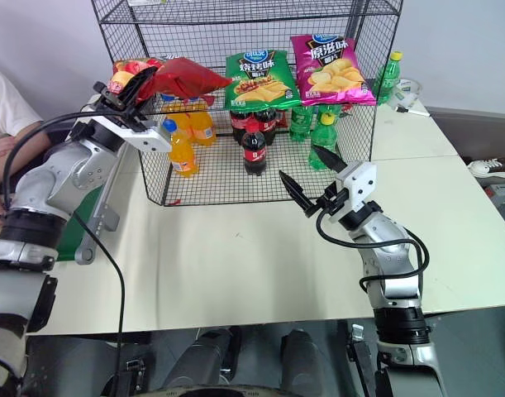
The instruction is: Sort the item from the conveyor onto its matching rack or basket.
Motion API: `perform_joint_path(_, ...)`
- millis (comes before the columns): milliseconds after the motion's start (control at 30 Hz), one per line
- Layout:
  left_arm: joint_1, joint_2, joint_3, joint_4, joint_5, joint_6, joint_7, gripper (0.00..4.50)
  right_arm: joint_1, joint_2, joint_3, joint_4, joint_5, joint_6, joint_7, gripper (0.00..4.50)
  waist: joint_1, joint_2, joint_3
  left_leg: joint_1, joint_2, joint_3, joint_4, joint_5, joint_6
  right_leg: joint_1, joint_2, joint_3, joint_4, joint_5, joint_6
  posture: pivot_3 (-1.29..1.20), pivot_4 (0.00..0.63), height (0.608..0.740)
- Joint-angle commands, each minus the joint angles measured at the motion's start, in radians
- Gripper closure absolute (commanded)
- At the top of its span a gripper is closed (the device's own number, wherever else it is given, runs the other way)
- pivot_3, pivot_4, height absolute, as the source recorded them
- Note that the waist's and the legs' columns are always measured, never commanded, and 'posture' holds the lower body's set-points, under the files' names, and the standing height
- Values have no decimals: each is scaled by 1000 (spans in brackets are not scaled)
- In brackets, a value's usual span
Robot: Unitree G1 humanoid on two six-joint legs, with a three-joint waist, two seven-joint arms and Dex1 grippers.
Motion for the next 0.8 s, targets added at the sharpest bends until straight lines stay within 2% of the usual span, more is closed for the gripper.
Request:
perform_joint_path(33,-101,-34,-82,248,62,55,128,4446,3,-4,-2,-52,-2,-7,-6,0,2,0,0,0,-1,0,0,0,0,0,0,0,0,0,0,0,150,740)
perform_joint_path(133,-153,-83,-124,394,41,52,142,4446,-1,-2,2,-55,-5,-3,-12,0,2,0,0,0,-1,0,1,0,0,1,-1,0,0,-1,2,0,150,740)
perform_joint_path(333,-235,-167,-184,551,4,32,148,4446,-17,-7,10,-67,-11,9,-16,0,2,-1,0,-2,-2,-1,2,0,0,0,-1,0,1,-1,2,0,150,740)
perform_joint_path(633,-326,-178,-169,624,-94,-47,79,4446,12,-7,29,-95,-25,20,-24,0,0,-2,0,-3,-2,-1,3,0,0,0,-1,-1,1,-1,2,0,150,740)
perform_joint_path(700,-330,-179,-213,618,-67,-98,79,4446,10,-7,27,-93,-26,22,-26,0,0,-2,0,-3,-2,-1,3,0,0,0,-1,-1,1,-1,2,0,150,740)
perform_joint_path(800,-328,-184,-243,634,-53,-72,90,4446,11,-9,28,-93,-28,23,-22,0,0,-2,0,-3,-2,-1,3,0,0,0,-1,-1,1,-1,2,0,150,740)
